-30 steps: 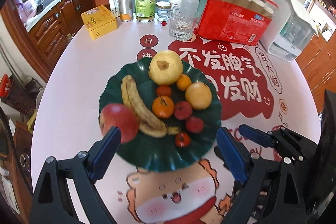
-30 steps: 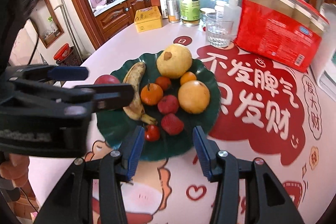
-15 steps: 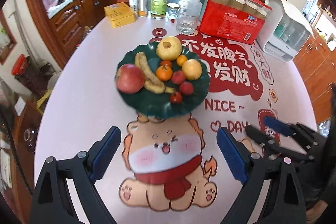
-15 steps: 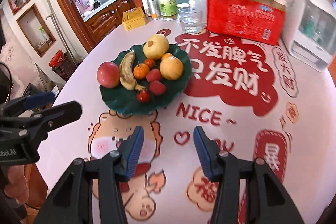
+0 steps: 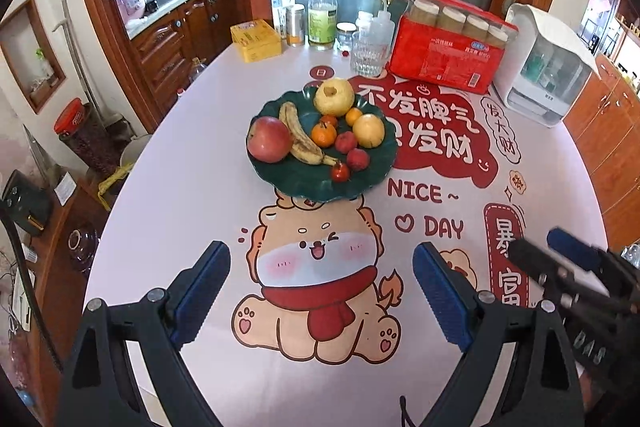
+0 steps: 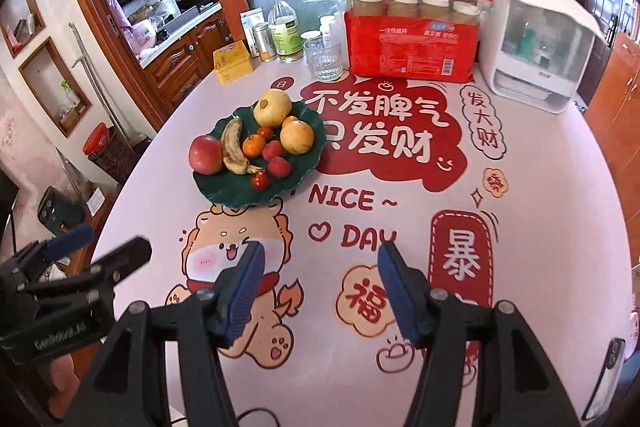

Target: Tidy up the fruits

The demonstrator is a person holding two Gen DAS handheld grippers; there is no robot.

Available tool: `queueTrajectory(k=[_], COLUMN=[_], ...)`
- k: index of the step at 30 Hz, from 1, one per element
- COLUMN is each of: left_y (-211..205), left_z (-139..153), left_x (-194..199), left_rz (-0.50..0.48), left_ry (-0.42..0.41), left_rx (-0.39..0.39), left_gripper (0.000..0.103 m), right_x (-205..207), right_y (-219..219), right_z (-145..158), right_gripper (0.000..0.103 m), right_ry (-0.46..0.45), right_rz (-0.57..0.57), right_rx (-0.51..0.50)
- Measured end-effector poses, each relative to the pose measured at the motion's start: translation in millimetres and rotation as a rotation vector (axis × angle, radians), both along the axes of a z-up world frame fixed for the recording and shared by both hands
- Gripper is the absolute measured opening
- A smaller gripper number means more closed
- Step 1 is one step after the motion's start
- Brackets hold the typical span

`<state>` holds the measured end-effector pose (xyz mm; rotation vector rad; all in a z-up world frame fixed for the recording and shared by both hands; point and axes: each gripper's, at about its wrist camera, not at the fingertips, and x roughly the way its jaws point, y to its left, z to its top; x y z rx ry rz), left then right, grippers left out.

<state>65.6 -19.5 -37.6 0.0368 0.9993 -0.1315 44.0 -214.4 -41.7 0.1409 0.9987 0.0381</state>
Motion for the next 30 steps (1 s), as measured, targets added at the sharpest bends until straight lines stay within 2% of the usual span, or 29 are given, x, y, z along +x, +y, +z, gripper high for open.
queueTrajectory(k=[8, 30], left_y=[-4.1, -12.6], left_z=[6.6, 15.0], left_x=[-6.1, -10.5], left_rz=[-0.003, 0.003], left_ry=[-0.002, -0.028], left_rx=[0.0, 0.026], left_gripper=[0.092, 0.092], right_x=[-13.0, -17.2], right_y=[8.3, 7.4], right_z=[19.4, 25.0], right_gripper=[0.064, 0.065], right_ry=[-0.077, -0.079], right_rz=[0.008, -0.003], right_rx=[-0.066, -0.067])
